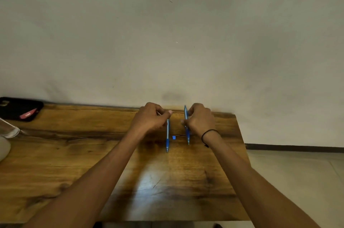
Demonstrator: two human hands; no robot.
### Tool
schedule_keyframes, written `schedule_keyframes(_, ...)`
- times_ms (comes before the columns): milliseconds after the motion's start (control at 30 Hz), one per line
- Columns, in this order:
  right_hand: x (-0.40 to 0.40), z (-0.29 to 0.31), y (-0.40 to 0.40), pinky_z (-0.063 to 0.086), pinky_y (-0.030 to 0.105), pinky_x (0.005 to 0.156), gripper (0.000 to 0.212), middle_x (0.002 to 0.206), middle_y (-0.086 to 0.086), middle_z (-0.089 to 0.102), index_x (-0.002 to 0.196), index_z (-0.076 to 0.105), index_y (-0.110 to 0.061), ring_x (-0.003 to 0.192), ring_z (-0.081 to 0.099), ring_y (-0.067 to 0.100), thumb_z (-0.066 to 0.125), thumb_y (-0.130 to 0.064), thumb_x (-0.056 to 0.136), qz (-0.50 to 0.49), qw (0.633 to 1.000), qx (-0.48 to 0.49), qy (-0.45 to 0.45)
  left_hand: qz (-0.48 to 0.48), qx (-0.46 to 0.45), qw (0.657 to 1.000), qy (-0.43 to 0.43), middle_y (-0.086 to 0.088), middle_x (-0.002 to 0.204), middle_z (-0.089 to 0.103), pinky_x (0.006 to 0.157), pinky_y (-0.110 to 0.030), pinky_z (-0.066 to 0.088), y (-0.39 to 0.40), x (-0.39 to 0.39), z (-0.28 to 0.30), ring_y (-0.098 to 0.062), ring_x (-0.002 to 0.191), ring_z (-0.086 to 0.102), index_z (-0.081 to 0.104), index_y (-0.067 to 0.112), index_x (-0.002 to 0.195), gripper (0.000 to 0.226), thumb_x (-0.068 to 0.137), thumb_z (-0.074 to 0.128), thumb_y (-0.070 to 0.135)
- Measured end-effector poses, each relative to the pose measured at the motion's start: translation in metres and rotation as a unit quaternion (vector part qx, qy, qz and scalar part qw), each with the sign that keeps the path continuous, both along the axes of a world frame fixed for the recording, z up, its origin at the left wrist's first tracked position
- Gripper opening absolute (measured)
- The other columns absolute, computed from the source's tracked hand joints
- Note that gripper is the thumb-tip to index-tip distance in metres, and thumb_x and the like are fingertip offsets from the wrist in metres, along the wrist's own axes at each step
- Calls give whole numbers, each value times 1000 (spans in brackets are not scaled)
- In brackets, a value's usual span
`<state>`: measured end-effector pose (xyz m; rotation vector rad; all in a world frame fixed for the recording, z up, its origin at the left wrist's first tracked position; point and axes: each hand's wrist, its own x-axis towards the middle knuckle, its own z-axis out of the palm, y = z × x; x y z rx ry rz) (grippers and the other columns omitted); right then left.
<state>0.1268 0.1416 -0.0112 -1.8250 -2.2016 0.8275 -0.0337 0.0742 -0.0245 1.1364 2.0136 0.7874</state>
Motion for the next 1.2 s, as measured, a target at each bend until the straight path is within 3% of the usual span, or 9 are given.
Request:
schedule_keyframes(167,4,-30,-18,57,46,86,44,115,11,69,111,60,-14,110,65,35,87,-31,81,37,996,-6,-87,-23,-48,998,31,4,77,79,85,-46,65,-1,2,-7,-15,75,77,77,23,97,28,98,67,49)
schedule_keyframes(300,2,-47,-28,55,50,88,51,124,11,65,128,53,-18,117,61,39,81,-21,85,57,994,7,-98,-23,-58,997,36,3,80,79,88,-46,64,0,3,-6,-16,81,76,77,22,96,30,98,67,50)
schedule_keyframes(467,2,-53,-28,57,54,93,64,127,10,65,138,49,-20,119,61,39,84,-26,83,81,990,17,-111,-26,-66,997,39,0,95,79,90,-46,63,0,5,-2,-19,90,76,77,22,99,32,97,67,52)
schedule_keyframes(767,3,-52,-21,58,53,89,54,119,8,69,125,56,-19,112,66,36,86,-31,81,87,990,27,-104,-11,-56,998,37,2,92,79,91,-47,62,0,5,-2,-18,88,76,73,24,106,30,97,66,52)
schedule_keyframes(933,8,-43,-3,59,49,80,26,105,11,71,103,62,-15,98,67,35,74,-35,93,55,993,48,-97,-6,-54,998,29,4,86,79,90,-46,63,0,6,-1,-13,80,76,72,24,108,27,98,67,48)
schedule_keyframes(1200,5,-47,-2,55,46,73,23,107,14,67,99,62,-12,99,65,38,68,-34,97,41,991,77,-99,4,-42,999,1,5,83,79,89,-45,64,-2,8,3,-11,79,77,72,23,108,23,100,66,44)
